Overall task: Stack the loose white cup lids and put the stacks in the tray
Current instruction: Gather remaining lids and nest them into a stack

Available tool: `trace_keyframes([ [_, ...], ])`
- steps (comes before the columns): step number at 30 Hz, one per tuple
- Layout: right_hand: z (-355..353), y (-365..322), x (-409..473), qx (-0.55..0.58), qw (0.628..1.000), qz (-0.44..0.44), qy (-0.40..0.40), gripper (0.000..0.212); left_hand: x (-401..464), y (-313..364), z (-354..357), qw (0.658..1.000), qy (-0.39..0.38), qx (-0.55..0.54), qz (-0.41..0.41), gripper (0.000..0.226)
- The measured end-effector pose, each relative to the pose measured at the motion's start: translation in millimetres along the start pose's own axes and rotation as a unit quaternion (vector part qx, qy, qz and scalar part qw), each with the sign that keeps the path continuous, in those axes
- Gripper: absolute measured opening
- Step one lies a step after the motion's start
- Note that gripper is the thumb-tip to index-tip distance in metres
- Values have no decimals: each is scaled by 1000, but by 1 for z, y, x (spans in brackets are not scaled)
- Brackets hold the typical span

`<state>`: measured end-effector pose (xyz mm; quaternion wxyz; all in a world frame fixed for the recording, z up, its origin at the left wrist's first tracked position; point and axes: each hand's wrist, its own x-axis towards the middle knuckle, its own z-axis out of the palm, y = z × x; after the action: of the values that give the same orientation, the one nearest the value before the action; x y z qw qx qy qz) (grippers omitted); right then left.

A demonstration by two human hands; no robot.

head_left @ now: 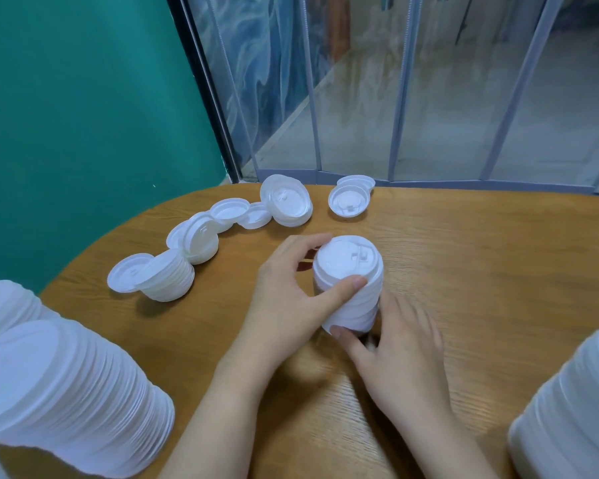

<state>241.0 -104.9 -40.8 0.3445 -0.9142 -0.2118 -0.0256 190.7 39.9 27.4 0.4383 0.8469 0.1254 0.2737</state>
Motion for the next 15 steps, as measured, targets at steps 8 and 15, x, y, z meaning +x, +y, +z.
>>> trace_keyframes([
  [8,3,-1,0,1,1000,-4,7,62,0,-3,4,996,-5,76,49,60],
  [15,0,-5,4,54,998,-5,12,63,-3,-7,6,1000,1,-5,4,54],
])
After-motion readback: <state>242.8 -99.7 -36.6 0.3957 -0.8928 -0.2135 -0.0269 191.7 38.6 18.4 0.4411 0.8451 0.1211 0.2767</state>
